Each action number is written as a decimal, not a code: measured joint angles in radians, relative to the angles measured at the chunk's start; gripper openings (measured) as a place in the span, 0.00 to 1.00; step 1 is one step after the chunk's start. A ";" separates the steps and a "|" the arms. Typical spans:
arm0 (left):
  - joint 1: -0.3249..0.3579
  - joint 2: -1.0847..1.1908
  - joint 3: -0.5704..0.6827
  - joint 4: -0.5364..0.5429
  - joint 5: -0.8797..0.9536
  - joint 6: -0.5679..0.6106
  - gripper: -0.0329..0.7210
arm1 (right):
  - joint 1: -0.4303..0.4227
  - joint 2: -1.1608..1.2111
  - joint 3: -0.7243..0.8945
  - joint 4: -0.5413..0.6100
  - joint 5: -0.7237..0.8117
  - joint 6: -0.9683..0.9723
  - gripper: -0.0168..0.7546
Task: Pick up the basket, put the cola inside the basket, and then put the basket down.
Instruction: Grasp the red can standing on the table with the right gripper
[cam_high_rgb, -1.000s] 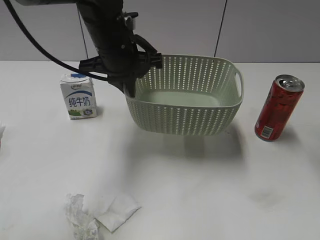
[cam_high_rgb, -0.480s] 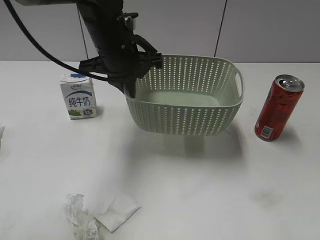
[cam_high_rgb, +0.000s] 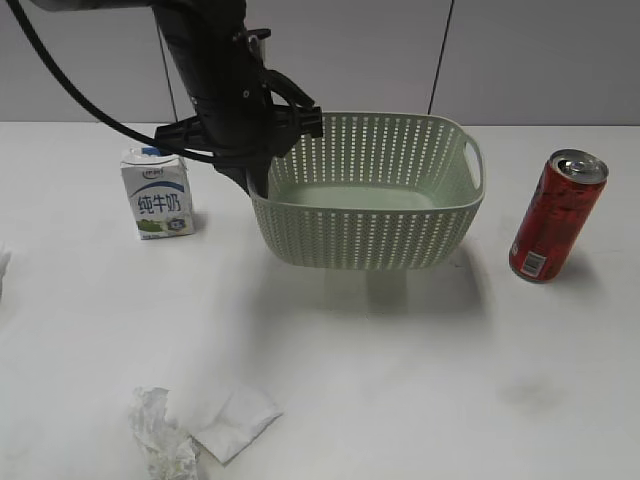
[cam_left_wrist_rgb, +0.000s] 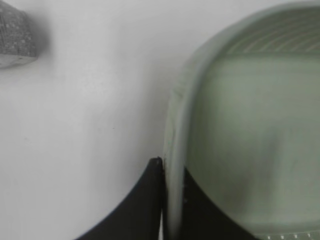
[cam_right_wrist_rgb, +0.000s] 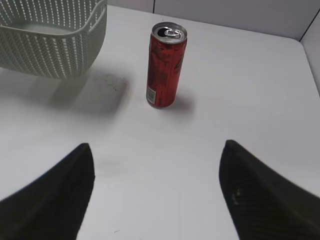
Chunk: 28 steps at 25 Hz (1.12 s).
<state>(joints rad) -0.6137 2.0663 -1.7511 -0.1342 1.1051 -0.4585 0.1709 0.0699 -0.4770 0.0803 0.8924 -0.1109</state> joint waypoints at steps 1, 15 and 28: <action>0.000 0.000 0.000 0.000 0.001 -0.002 0.04 | 0.000 -0.036 0.016 0.000 -0.002 -0.001 0.79; -0.001 0.000 0.000 0.004 -0.036 -0.045 0.04 | 0.000 -0.075 0.055 0.003 0.046 -0.007 0.79; 0.000 0.000 0.000 0.034 -0.059 -0.045 0.04 | 0.000 0.536 -0.149 0.098 -0.090 0.025 0.88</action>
<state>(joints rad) -0.6139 2.0663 -1.7511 -0.1006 1.0466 -0.5036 0.1709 0.6056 -0.6255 0.1787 0.8028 -0.0857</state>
